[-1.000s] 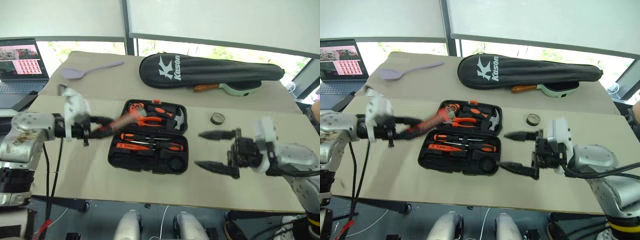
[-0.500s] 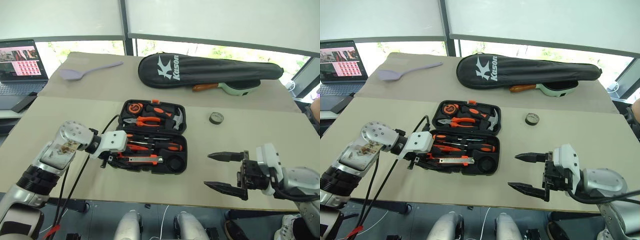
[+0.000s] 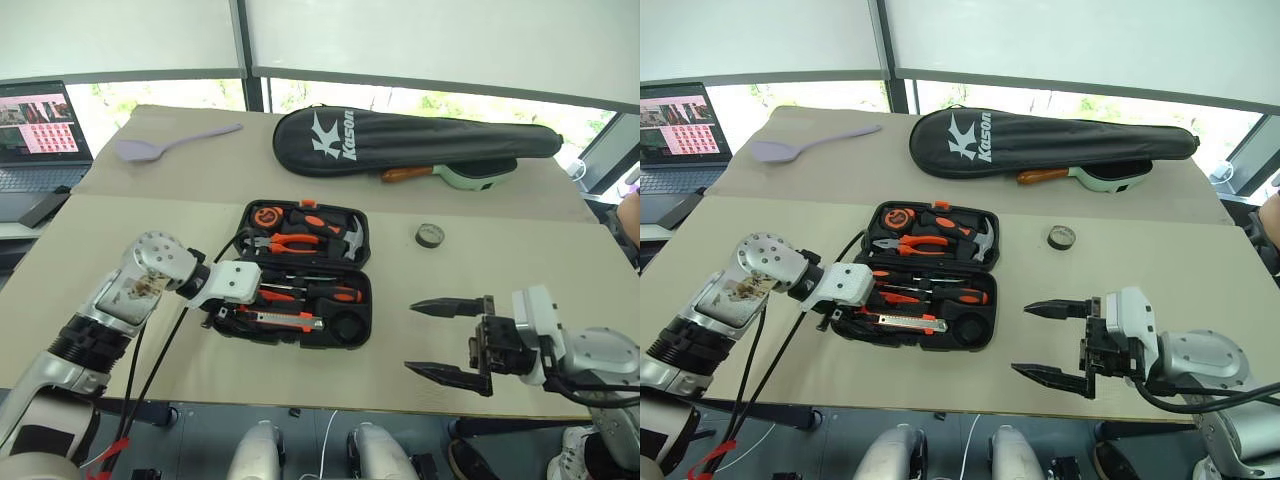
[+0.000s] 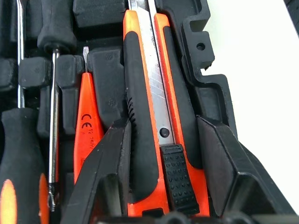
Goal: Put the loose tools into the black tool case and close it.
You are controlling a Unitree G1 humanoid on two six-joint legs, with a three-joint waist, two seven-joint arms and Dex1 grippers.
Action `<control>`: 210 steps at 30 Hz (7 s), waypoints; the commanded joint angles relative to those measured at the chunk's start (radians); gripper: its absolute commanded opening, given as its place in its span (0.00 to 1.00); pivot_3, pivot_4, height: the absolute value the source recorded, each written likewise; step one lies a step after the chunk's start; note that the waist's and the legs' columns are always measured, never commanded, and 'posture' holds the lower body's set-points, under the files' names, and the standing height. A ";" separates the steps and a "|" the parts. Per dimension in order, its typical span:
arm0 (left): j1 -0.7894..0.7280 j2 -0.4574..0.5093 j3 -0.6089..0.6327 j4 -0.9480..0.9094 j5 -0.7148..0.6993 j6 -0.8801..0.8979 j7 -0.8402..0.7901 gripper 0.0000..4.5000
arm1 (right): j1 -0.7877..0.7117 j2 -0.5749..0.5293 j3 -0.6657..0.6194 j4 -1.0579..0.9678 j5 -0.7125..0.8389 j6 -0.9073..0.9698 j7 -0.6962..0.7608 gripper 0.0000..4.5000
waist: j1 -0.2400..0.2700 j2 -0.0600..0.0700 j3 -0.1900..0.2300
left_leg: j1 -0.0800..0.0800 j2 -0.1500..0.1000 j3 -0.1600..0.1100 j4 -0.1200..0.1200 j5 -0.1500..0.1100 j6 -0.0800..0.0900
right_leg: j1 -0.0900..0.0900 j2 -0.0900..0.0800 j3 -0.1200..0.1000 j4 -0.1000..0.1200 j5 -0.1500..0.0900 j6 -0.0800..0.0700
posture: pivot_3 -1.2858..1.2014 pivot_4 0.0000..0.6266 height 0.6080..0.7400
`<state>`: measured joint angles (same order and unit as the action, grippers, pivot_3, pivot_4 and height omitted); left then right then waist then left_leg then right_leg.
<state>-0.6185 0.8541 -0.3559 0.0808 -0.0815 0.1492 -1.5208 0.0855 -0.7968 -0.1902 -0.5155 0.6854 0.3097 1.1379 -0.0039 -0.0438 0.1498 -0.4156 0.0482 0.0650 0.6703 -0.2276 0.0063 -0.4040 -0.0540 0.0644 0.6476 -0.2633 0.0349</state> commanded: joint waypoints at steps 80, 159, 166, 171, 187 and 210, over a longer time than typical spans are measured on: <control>0.323 -0.172 0.579 -0.133 -0.639 0.283 0.332 1.00 | -0.488 -0.062 0.101 0.650 -0.395 0.173 -0.284 1.00 | -0.017 0.016 -0.010 | 0.012 0.000 0.002 -0.002 -0.001 0.003 | 0.007 -0.001 0.005 0.000 0.000 -0.001 | 0.52 0.24 1.00; 0.552 -0.100 0.703 -0.171 -0.516 0.146 0.480 0.75 | -0.713 0.029 0.424 0.314 -0.283 0.323 0.243 0.62 | -0.009 0.013 -0.006 | -0.010 0.001 -0.001 0.008 0.001 0.000 | -0.017 -0.002 0.001 0.014 0.001 -0.001 | 0.52 0.24 1.00; 0.400 -0.156 0.645 0.053 -0.353 0.115 0.687 0.14 | -0.679 0.144 0.357 0.726 -0.509 -0.177 -0.002 0.22 | -0.005 0.007 -0.006 | -0.008 -0.001 0.002 0.008 0.001 0.000 | -0.014 -0.002 0.000 0.013 0.001 -0.001 | 0.52 0.24 1.00; 0.317 -0.206 0.555 0.129 -0.303 0.131 0.687 0.00 | -0.702 0.237 0.380 0.867 -0.605 -0.328 -0.120 0.02 | -0.011 0.007 -0.006 | -0.011 -0.001 0.003 0.007 0.001 0.000 | -0.018 -0.002 0.002 0.014 0.001 -0.001 | 0.52 0.24 1.00; 0.248 -0.254 0.380 0.125 -0.302 0.223 0.462 0.00 | -0.614 0.257 0.392 0.695 -0.600 -0.210 -0.089 0.02 | -0.005 0.007 -0.006 | -0.012 -0.002 0.002 0.007 0.001 0.000 | -0.017 -0.002 0.002 0.015 0.001 0.000 | 0.52 0.24 1.00; 0.178 -0.017 0.483 -0.023 -0.401 0.783 0.555 0.88 | -0.667 0.014 0.243 0.360 -0.315 0.875 -0.181 0.78 | -0.010 0.007 -0.005 | -0.010 -0.001 -0.001 0.008 0.001 0.000 | -0.017 -0.001 0.002 0.016 0.000 -0.001 | 0.52 0.24 1.00</control>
<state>-0.3929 0.8224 0.1191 0.0896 -0.4681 0.8548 -1.0066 -0.5252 -0.7714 0.0445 -0.1209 0.3391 1.0431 0.9898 -0.0138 -0.0370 0.1451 -0.4260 0.0474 0.0642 0.6780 -0.2265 0.0061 -0.4215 -0.0552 0.0663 0.6633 -0.2628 0.0343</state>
